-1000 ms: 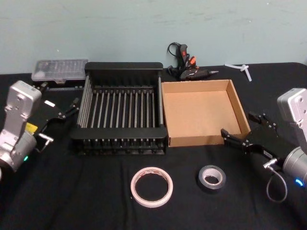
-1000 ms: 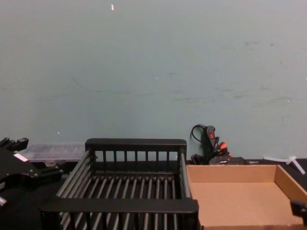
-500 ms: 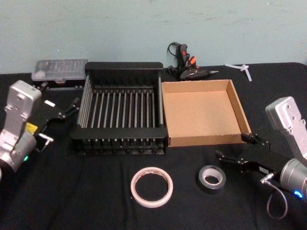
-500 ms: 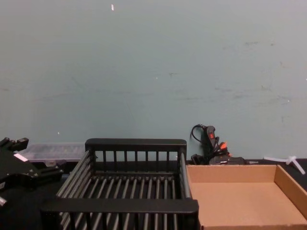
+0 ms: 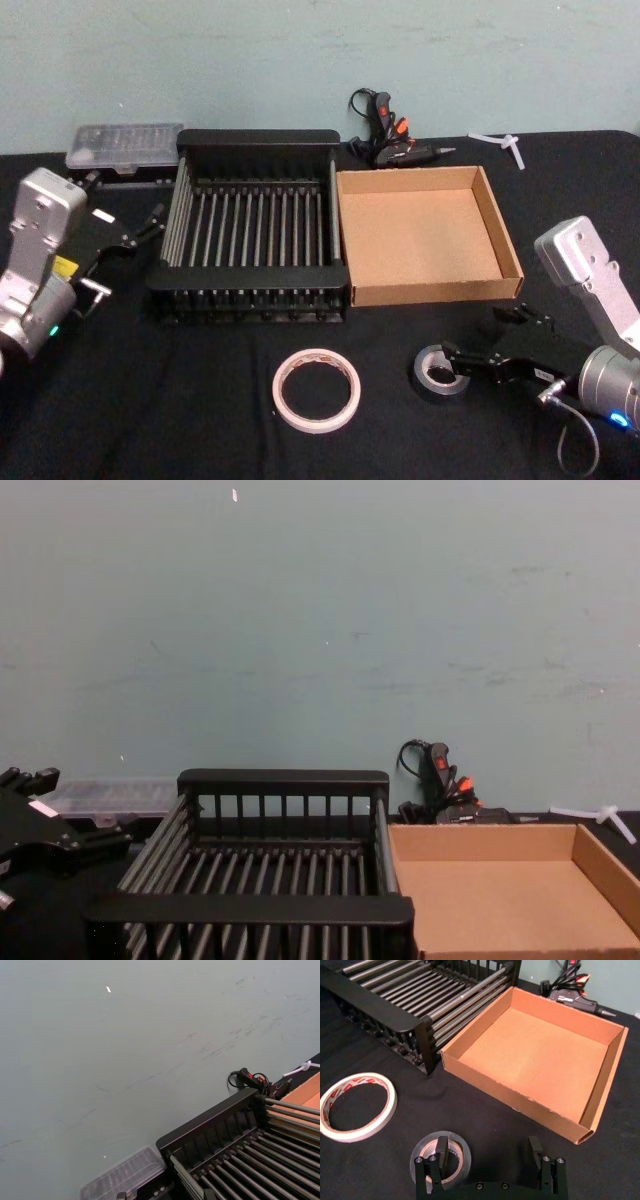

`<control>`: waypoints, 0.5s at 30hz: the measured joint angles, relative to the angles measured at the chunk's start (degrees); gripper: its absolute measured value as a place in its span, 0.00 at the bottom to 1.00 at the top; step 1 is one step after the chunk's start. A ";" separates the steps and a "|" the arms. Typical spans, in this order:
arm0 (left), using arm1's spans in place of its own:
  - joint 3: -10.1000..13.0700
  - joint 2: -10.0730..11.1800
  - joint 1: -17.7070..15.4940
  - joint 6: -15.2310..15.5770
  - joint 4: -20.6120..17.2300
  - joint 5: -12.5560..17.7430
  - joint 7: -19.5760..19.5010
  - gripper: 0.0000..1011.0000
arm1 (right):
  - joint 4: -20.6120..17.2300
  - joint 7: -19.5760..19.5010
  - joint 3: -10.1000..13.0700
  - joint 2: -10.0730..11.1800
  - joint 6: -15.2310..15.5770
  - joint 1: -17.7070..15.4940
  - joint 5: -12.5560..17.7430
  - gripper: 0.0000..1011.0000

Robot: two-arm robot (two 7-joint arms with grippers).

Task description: Pick up the white tape and place it into the black box , Pick up the silver tape and place it into the brown box.

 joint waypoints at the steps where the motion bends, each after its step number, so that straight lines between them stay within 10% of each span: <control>1: 0.00 0.00 0.00 0.00 0.00 0.00 0.00 0.99 | -0.03 0.14 0.00 -0.01 0.16 -0.02 -0.13 0.99; 15: 0.00 0.00 0.00 0.00 0.00 0.00 0.00 0.99 | 1.60 1.62 -0.37 -1.60 1.76 0.24 -2.37 0.99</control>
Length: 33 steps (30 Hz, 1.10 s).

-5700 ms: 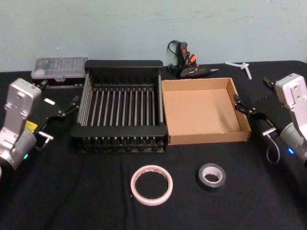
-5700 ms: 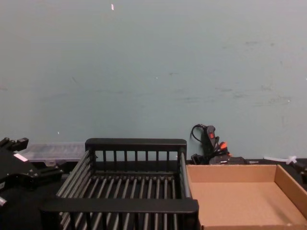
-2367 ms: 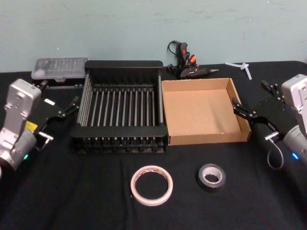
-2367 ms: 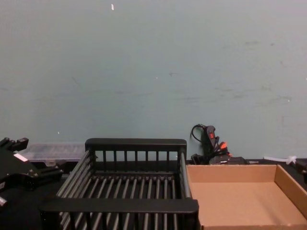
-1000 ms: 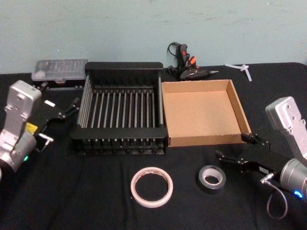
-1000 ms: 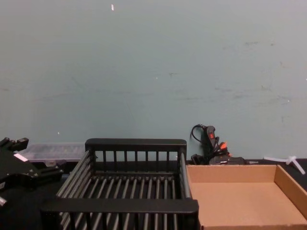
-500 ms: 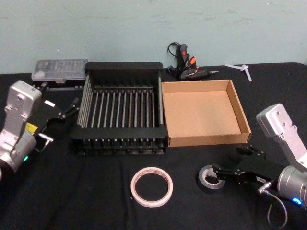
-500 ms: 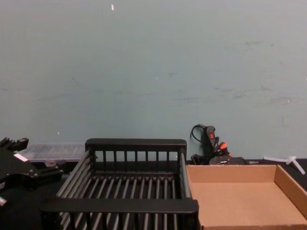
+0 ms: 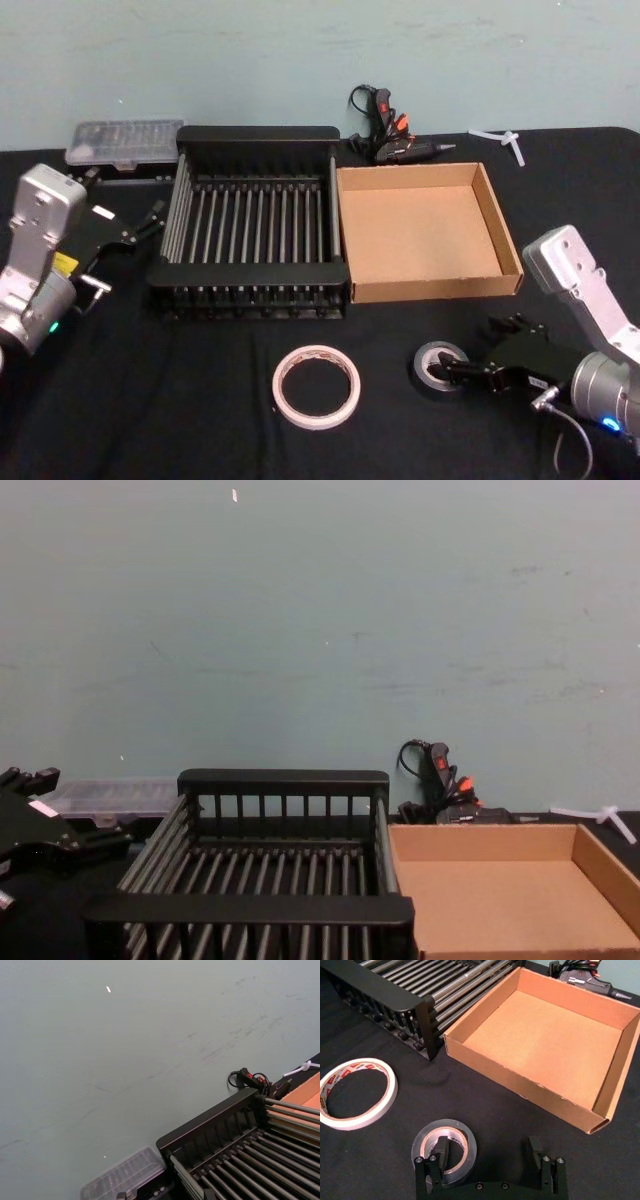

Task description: Pick up the white tape and place it into the black box , Pick up the silver tape and place it into the brown box.

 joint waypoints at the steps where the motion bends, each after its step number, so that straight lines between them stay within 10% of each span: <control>1: 0.00 0.00 0.00 0.00 0.00 0.00 0.00 0.99 | 0.10 0.06 0.01 -0.10 0.06 0.01 -0.08 0.99; 33: 0.00 0.00 0.00 0.00 0.00 0.00 0.00 0.99 | 1.96 2.06 0.65 -3.27 1.00 0.72 -3.38 0.99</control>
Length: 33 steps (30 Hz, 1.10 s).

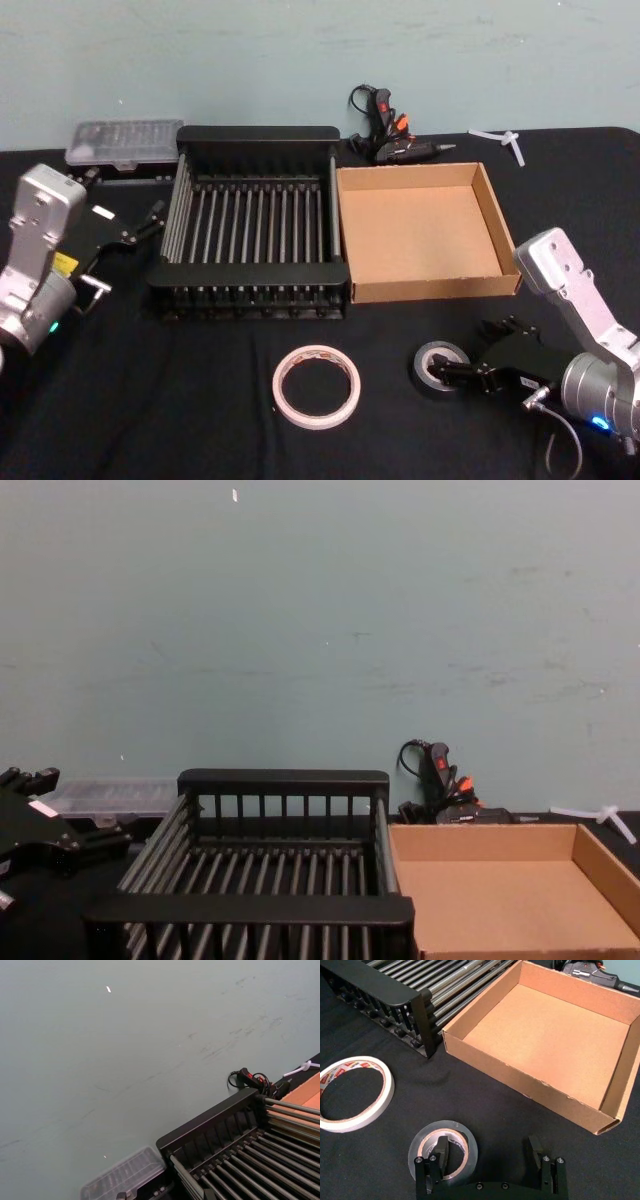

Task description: Pick up the white tape and place it into the black box , Pick up the silver tape and place it into the brown box.

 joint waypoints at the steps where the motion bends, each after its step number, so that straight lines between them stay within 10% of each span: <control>1: 0.00 0.00 0.00 0.00 0.00 0.00 0.00 0.99 | 0.00 0.00 0.00 0.01 0.00 0.00 0.00 0.99; 9: 0.00 0.00 0.00 0.00 0.00 0.00 0.00 0.99 | 0.00 -0.01 -0.01 0.05 0.00 0.00 0.14 0.90; 33: 0.00 0.00 0.00 0.00 0.00 0.00 0.00 0.99 | -0.02 -0.08 -0.05 0.11 -0.05 -0.01 0.34 0.17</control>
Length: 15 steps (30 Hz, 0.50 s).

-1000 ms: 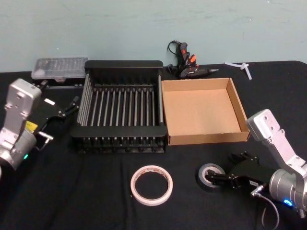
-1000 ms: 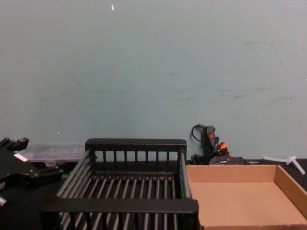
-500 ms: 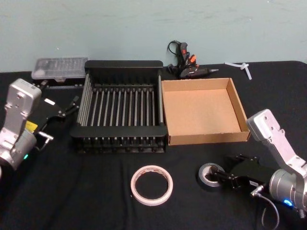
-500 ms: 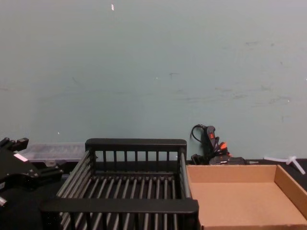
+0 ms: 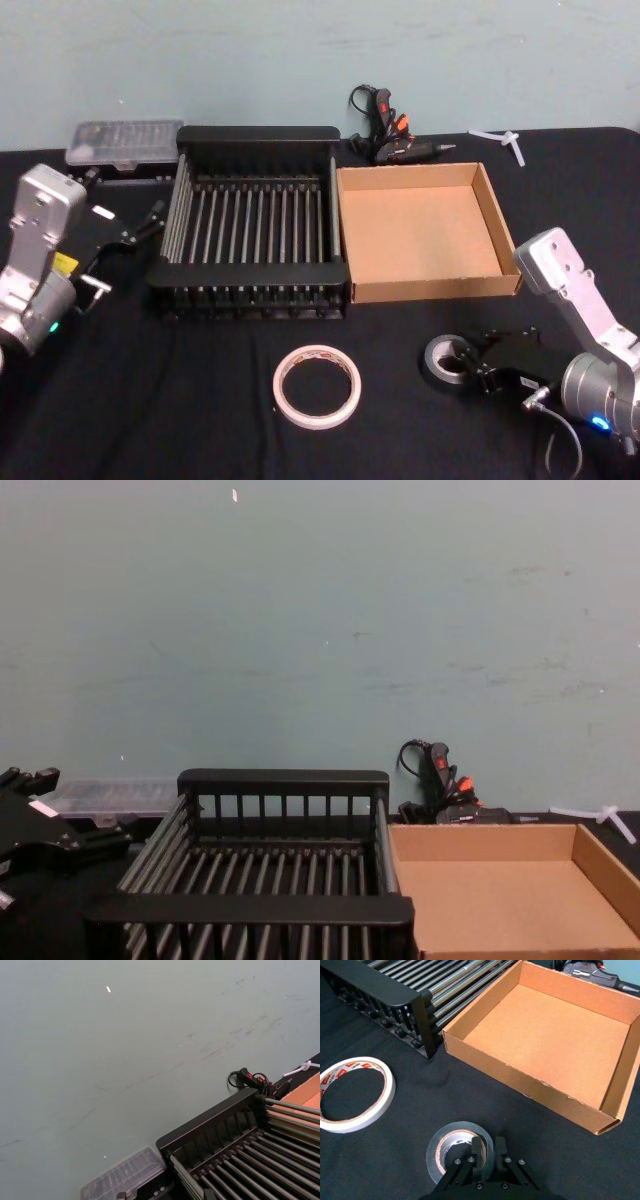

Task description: Pick up the white tape and place it into the black box , Pick up the silver tape and place it into the brown box.

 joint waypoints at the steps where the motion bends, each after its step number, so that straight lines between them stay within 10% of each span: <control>1: 0.00 0.00 0.00 0.00 0.00 0.00 0.00 0.99 | 0.00 0.00 0.00 0.00 0.00 0.00 0.00 0.16; 15: 0.00 0.00 0.00 0.00 0.00 0.00 0.00 0.99 | -0.22 0.56 0.75 -0.52 -0.88 -0.44 -0.22 0.15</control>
